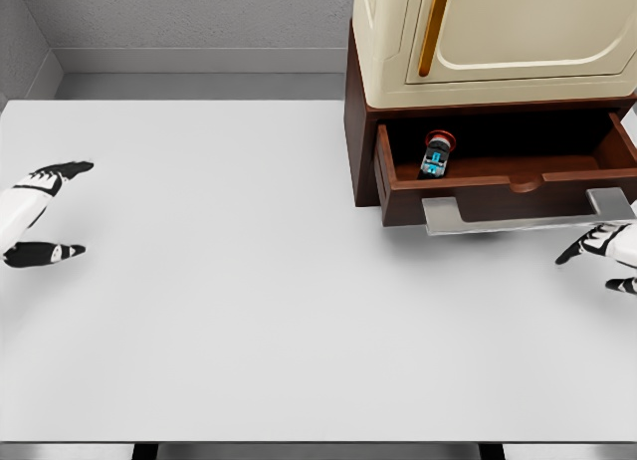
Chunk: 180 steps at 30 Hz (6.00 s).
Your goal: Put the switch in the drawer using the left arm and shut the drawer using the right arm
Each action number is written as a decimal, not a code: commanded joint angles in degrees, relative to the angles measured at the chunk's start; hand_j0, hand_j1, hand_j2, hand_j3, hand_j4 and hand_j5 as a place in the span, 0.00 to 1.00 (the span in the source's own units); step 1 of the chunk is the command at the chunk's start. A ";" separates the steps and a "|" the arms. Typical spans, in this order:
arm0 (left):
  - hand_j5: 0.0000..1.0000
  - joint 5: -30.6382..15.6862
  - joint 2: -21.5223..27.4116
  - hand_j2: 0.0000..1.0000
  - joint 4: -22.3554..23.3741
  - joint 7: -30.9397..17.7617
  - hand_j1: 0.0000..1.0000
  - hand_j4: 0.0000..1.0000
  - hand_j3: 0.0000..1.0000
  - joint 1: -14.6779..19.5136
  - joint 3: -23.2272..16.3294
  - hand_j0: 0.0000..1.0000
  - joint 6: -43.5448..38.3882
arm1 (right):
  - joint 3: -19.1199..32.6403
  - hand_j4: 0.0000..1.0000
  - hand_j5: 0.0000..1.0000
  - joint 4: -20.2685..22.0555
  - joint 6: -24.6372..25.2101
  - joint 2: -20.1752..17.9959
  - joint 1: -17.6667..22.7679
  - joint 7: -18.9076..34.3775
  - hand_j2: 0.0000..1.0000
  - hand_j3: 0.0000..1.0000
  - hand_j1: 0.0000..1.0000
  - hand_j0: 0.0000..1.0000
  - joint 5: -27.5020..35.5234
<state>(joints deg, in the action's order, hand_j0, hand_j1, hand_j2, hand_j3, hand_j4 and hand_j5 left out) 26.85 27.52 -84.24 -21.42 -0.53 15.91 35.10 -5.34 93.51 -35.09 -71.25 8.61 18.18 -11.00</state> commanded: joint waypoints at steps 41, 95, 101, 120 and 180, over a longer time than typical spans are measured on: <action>1.00 -0.74 -2.64 1.00 -4.79 -4.68 1.00 1.00 1.00 -0.35 0.70 1.00 -0.10 | -0.90 0.72 0.72 -3.43 0.09 9.20 -7.82 4.84 0.72 0.72 0.72 0.72 -0.34; 1.00 -1.01 -2.73 1.00 -4.09 -4.68 1.00 1.00 1.00 -0.44 0.79 1.00 -0.10 | -7.14 0.73 0.73 -12.04 0.09 18.87 -21.09 11.09 0.73 0.73 0.73 0.73 -0.96; 1.00 -1.01 -2.73 1.00 -4.00 -4.68 1.00 1.00 1.00 -0.44 0.79 1.00 -0.10 | -6.79 0.74 0.74 -9.05 0.09 17.11 -20.22 11.00 0.74 0.74 0.74 0.74 -0.52; 1.00 -1.01 -2.73 1.00 -3.74 -4.68 1.00 1.00 1.00 -0.44 0.79 1.00 -0.10 | 0.59 0.74 0.74 5.62 0.09 12.98 -13.45 10.82 0.74 0.74 0.74 0.74 -0.17; 1.00 -1.01 -3.17 1.00 -3.65 -4.68 1.00 1.00 1.00 -0.53 1.40 1.00 -0.10 | -1.60 0.74 0.74 -1.05 0.09 12.45 -17.32 13.02 0.74 0.74 0.74 0.74 -0.96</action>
<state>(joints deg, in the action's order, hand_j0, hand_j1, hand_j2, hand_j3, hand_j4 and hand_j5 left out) 26.29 24.40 -87.89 -26.13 -1.05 17.30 35.12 -7.13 91.84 -35.18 -57.02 -8.53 31.29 -12.74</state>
